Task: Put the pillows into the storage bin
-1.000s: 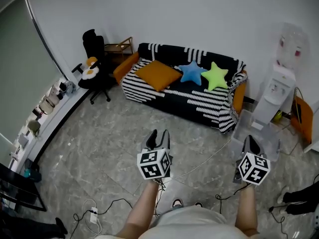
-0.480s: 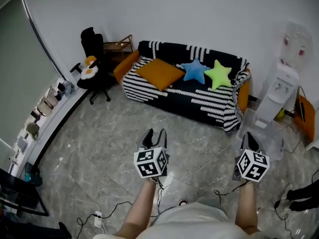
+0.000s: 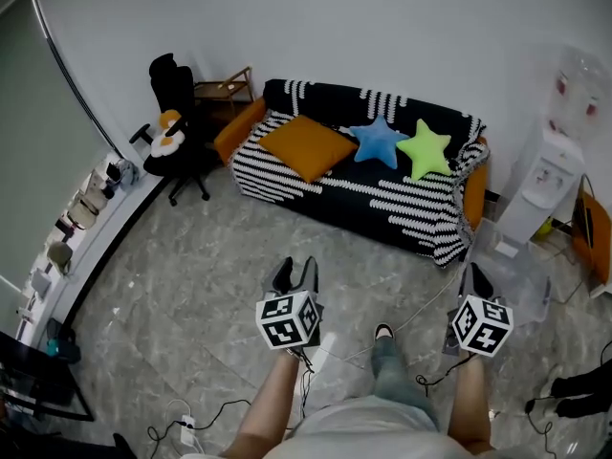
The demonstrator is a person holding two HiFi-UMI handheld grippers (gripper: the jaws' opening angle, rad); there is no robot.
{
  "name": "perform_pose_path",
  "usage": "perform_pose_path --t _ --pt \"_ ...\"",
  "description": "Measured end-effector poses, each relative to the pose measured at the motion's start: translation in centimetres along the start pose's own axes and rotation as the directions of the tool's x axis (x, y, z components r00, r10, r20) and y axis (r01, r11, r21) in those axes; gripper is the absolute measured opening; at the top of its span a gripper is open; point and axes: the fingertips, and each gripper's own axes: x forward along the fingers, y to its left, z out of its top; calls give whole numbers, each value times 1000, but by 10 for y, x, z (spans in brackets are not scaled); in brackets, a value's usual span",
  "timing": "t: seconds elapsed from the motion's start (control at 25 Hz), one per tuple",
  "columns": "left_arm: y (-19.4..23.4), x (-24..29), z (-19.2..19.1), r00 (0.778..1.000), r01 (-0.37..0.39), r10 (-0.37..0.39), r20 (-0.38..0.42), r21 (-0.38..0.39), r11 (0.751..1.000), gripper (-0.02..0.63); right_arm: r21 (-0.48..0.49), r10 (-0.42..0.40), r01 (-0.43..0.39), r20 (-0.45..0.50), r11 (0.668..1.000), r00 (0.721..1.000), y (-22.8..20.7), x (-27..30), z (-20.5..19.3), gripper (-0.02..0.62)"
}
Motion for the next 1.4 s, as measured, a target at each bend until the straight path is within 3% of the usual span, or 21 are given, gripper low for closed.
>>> perform_pose_path --t 0.2,0.64,0.96,1.4 --pt "-4 70 0 999 -20 21 -32 22 1000 186 -1 27 -27 -46 1000 999 -11 79 5 2" --pt "-26 244 45 997 -75 76 -31 47 996 186 -41 82 -84 -51 996 995 -44 263 89 2" --pt "-14 328 60 990 -125 127 -55 36 991 186 -79 112 -118 -68 990 991 -58 357 128 2" --pt "29 424 78 984 -161 162 -79 22 987 186 -77 109 -116 -99 990 989 -45 452 143 2"
